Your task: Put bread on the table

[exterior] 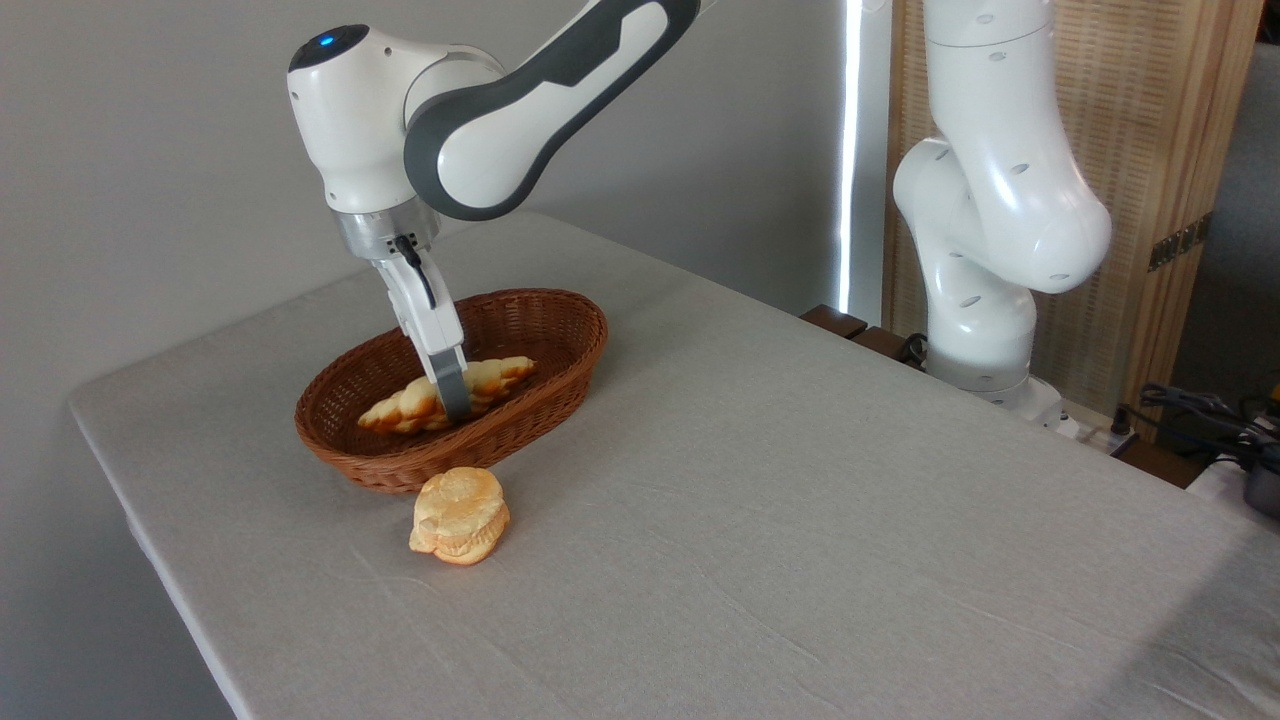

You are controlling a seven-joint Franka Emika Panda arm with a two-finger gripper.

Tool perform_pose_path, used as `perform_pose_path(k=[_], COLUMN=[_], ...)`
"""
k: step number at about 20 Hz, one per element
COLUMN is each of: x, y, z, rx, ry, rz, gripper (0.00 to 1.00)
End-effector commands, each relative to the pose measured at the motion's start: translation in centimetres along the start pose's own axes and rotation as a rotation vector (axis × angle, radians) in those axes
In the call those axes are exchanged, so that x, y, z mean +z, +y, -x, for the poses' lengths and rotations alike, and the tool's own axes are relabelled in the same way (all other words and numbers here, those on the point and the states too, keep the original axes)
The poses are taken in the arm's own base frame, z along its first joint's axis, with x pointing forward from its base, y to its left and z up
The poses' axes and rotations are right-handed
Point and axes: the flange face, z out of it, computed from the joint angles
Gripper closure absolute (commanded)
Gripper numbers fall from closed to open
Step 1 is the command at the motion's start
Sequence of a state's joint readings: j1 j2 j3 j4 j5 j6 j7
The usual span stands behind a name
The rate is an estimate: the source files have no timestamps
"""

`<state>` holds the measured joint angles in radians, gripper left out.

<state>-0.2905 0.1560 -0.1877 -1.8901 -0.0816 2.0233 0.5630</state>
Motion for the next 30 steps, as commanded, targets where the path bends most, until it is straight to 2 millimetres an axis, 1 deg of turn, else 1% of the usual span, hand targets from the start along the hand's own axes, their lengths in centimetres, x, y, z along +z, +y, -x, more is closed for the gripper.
perform_pose_path(k=[1,3,5,8,9,11,14,16,17,18,19,20,21,22,25,29,30], x=[-0.6,-1.9,-3.8,-5.7,-7.1,-9.3,-12.4,-13.3,-13.3,-12.9,-12.3,-11.8,-10.9,-10.5,-9.3,-6.7,-6.4], y=[0.3,0.5,0.8,1.2,1.2,0.9,-1.5,-3.7,-4.7,-5.8,-7.2,-8.3,-8.9,-9.4,-10.0,-10.0,-10.0], z=[-0.2,-0.2,-0.5,-0.2,0.1,1.5,6.0,9.1,10.3,11.4,13.0,14.3,15.3,15.9,16.0,15.6,15.4], rx=[-0.012,-0.015,-0.019,-0.053,-0.066,-0.094,-0.163,-0.221,-0.236,-0.241,-0.251,-0.250,-0.240,-0.224,-0.210,-0.197,-0.195], ry=[0.003,0.022,0.051,0.066,0.085,0.101,0.070,0.040,0.028,0.018,0.010,0.000,-0.021,-0.030,-0.045,-0.084,-0.086], rz=[-0.019,-0.029,-0.033,-0.043,-0.057,-0.058,-0.049,-0.031,-0.022,-0.014,-0.006,0.004,0.026,0.035,0.049,0.084,0.087], gripper=[0.82,0.82,0.82,0.81,0.80,0.78,0.77,0.70,0.66,0.63,0.55,0.36,0.06,0.00,0.00,0.00,0.00])
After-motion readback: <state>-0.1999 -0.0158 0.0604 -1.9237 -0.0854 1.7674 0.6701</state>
